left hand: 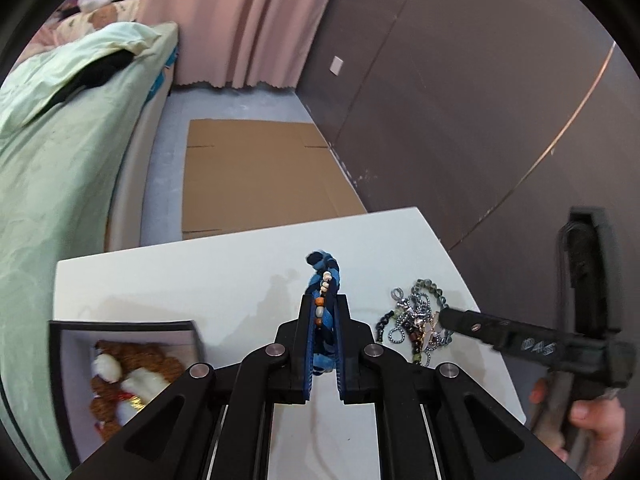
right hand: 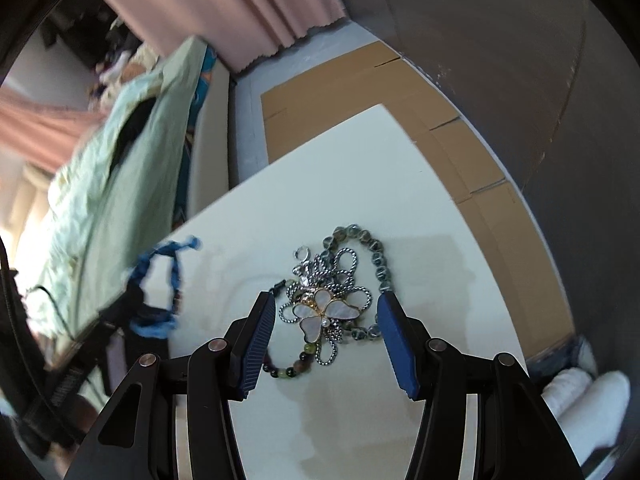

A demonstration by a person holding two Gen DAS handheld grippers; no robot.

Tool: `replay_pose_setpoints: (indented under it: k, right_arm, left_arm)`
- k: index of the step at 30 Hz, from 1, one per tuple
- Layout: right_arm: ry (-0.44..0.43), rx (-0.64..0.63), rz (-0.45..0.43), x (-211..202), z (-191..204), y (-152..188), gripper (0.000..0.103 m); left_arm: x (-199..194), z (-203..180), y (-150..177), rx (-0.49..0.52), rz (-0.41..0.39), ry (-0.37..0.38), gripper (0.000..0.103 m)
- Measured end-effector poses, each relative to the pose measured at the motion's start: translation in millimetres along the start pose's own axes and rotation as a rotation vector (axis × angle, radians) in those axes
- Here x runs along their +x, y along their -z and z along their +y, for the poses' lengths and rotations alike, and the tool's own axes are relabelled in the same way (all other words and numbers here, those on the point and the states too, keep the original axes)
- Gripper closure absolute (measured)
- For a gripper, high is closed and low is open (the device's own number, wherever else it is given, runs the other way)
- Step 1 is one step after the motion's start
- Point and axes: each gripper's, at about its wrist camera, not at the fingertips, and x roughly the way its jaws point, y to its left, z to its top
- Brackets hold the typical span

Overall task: Organize jewelry
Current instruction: 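Grasp the blue braided bracelet with the left gripper and lift it, then carry the blue bracelet into the box while the right gripper grasps the butterfly pendant chain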

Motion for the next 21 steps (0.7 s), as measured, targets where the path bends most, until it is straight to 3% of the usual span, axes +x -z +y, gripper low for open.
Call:
replay_pose_setpoints:
  k: [16,19,21]
  right_arm:
    - [0.19,-0.21,0.016,19.9,33.3,11.8,0.048]
    - [0.199,-0.216,0.009,19.9,37.9,13.0,0.063]
    - [0.18,-0.2,0.001,14.9,35.5,13.7,0.063]
  left_arm:
    - [-54.0,33.2,2.2,-0.072,-0.086,-0.002,0.094]
    - [-65.7,40.1,4.5,-0.08,-0.101,-0.004,0.094]
    - [-72.2,44.7,5.4,-0.086,-0.11,-0.007,0.094]
